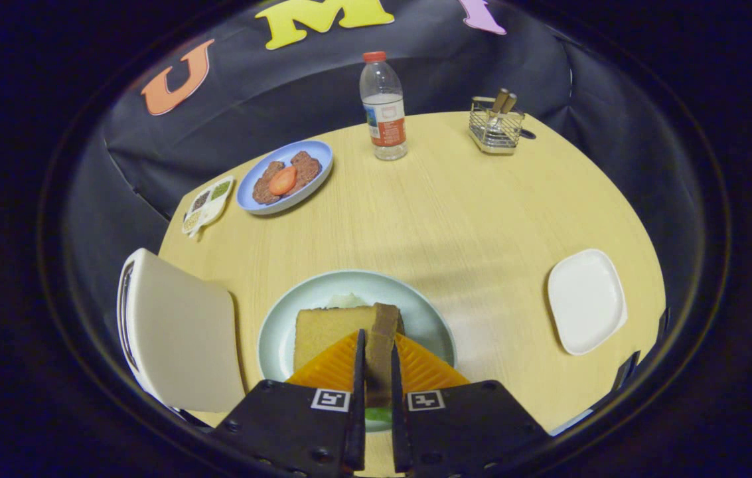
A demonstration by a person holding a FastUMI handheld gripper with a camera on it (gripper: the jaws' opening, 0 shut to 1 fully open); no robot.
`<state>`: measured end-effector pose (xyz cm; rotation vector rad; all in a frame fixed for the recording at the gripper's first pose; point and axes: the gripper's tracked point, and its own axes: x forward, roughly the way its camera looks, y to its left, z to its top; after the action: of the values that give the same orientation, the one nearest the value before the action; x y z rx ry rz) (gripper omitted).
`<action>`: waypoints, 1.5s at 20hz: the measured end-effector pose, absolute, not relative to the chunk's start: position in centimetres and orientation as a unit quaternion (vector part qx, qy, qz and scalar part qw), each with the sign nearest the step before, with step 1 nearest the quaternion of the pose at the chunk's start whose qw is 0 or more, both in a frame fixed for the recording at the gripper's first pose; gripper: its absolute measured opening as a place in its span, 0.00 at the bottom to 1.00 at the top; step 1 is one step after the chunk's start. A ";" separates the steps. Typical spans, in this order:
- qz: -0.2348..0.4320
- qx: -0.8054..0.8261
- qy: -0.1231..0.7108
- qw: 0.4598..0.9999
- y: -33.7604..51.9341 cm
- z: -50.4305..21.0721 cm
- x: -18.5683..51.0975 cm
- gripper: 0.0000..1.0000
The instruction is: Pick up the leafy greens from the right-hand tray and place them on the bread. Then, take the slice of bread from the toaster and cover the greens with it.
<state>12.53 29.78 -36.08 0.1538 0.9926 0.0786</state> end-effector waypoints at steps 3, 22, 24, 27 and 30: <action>0.050 0.048 0.479 0.875 29.9 -36.5 13.1 0.17; 0.123 -0.030 0.406 0.905 27.9 -29.3 9.9 0.90; 0.128 -0.024 0.367 0.921 27.7 -25.2 8.7 0.98; 0.129 -0.024 0.295 0.946 27.0 -18.3 7.4 0.97; 0.128 -0.040 0.210 0.969 26.0 -11.4 5.9 0.97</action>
<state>5.91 25.99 -11.36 -0.0805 0.4240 0.2586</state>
